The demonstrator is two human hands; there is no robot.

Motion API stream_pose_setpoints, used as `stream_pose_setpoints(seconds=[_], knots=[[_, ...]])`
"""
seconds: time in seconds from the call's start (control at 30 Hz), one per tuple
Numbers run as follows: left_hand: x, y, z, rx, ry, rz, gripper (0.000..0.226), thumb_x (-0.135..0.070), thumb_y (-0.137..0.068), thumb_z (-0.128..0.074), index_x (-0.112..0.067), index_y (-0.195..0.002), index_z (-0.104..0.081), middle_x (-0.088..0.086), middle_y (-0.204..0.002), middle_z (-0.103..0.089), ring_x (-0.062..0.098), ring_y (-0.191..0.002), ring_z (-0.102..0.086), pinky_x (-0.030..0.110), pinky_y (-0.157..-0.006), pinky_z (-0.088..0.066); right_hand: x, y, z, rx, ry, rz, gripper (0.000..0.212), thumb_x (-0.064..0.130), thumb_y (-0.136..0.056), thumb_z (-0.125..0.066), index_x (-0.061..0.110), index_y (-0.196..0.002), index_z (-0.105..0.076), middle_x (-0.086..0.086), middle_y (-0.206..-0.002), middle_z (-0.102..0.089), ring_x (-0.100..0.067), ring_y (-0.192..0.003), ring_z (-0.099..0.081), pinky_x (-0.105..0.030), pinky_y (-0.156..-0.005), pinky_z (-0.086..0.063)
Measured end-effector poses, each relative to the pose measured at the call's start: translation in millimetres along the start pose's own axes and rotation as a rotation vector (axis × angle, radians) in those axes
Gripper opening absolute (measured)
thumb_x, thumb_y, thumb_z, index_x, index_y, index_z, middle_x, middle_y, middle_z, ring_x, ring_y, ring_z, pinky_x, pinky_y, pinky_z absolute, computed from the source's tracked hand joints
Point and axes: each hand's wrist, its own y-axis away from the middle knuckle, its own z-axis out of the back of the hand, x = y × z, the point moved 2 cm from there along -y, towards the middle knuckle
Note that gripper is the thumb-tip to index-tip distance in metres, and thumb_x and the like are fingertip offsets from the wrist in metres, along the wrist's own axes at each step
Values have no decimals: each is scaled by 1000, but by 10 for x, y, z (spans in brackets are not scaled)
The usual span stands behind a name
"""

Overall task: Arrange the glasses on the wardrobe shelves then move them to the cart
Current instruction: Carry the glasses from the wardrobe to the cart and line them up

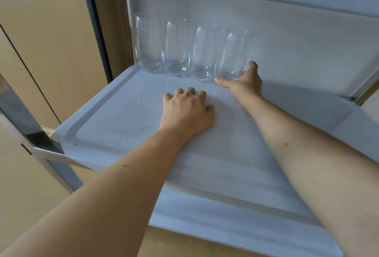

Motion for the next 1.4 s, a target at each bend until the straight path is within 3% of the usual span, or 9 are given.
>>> stream_pose_setpoints(seconds=[0.23,0.57,0.7,0.87,1.0,1.13,1.4], knots=[[-18,-5,27,20,3,16,37,-49,-94,-41,-24,-108,-63,-1,-110,-61,28,-113,-53,43,-94,-36,-11,349,140,57,109,10,101,45,-72,-89,16,-151,-33,-10,-147,-49,-27,-136,-47,-33,-108,-40],[-32,-22,80,84,0,31,40,-51,-94,-41,-24,-113,-63,1,-120,-62,29,-120,-52,45,-99,-34,24,884,305,196,401,141,67,47,-84,-75,18,-141,-54,-8,-137,-61,-31,-130,-52,-35,-104,-43],[-29,-20,137,114,11,42,40,-51,-94,-42,-24,-113,-65,0,-116,-62,28,-122,-52,44,-101,-36,49,1138,437,272,635,318,41,46,-94,-62,11,-114,-68,-10,-117,-68,-36,-116,-57,-39,-94,-48],[-66,16,253,78,-29,28,45,-50,-98,-43,-21,-127,-64,2,-125,-61,27,-134,-42,46,-110,-33,47,1349,602,306,689,310,35,45,-98,-54,12,-96,-63,-7,-107,-64,-34,-112,-55,-38,-93,-44],[-67,43,346,94,-27,31,46,-48,-100,-42,-20,-130,-62,4,-124,-62,28,-132,-44,44,-108,-34,105,1447,653,353,719,262,41,51,-98,-51,15,-114,-64,-8,-120,-62,-34,-123,-50,-40,-101,-41],[-94,157,407,145,21,-21,44,-47,-101,-43,-19,-130,-61,3,-126,-61,28,-137,-39,43,-110,-33,124,1544,663,385,755,202,60,54,-100,-46,18,-148,-44,-14,-147,-50,-34,-139,-39,-43,-115,-30],[-156,697,647,354,66,5,58,-50,-102,-44,-23,-154,-39,9,-165,-30,32,-155,-15,45,-124,-15,185,1963,913,462,823,36,70,61,-99,-40,24,-158,-27,-13,-165,-23,-37,-152,-14,-55,-122,-12]])
